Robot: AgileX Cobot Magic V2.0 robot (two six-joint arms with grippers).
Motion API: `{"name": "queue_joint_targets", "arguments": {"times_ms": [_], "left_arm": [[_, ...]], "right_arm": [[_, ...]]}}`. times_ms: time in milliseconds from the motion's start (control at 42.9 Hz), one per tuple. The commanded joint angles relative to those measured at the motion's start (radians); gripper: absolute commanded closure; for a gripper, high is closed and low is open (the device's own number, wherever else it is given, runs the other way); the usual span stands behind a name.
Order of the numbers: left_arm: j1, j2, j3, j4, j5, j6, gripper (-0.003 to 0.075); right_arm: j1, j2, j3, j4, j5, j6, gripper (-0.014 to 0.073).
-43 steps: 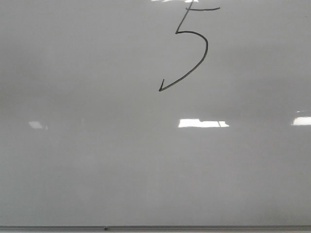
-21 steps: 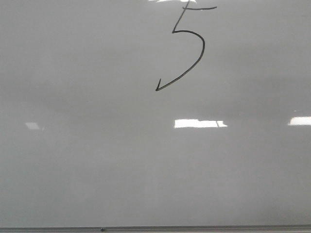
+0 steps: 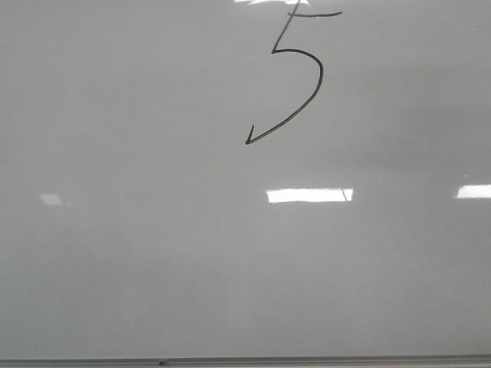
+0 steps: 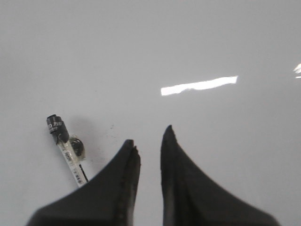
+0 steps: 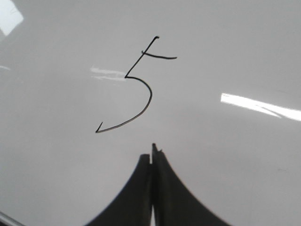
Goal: Write number 5 on whiteboard
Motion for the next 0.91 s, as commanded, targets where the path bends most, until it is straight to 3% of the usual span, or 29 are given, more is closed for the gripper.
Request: {"name": "queue_joint_targets", "arguments": {"times_ms": [0,280,886], "left_arm": [[-0.036,-0.082,-0.004,-0.024,-0.012,-0.008,0.0738],[-0.058,-0.27,0.039,-0.026,0.011,-0.008,0.0741],[-0.058,-0.28,0.039,-0.026,0.009,-0.008,0.0741]], "right_arm": [[-0.006,-0.056,0.025,0.025,-0.121,0.002,0.0653],[-0.006,-0.189,0.093,0.045,-0.125,0.003,0.0653],[-0.006,-0.193,0.093,0.045,-0.108,0.003,0.0653]]}}
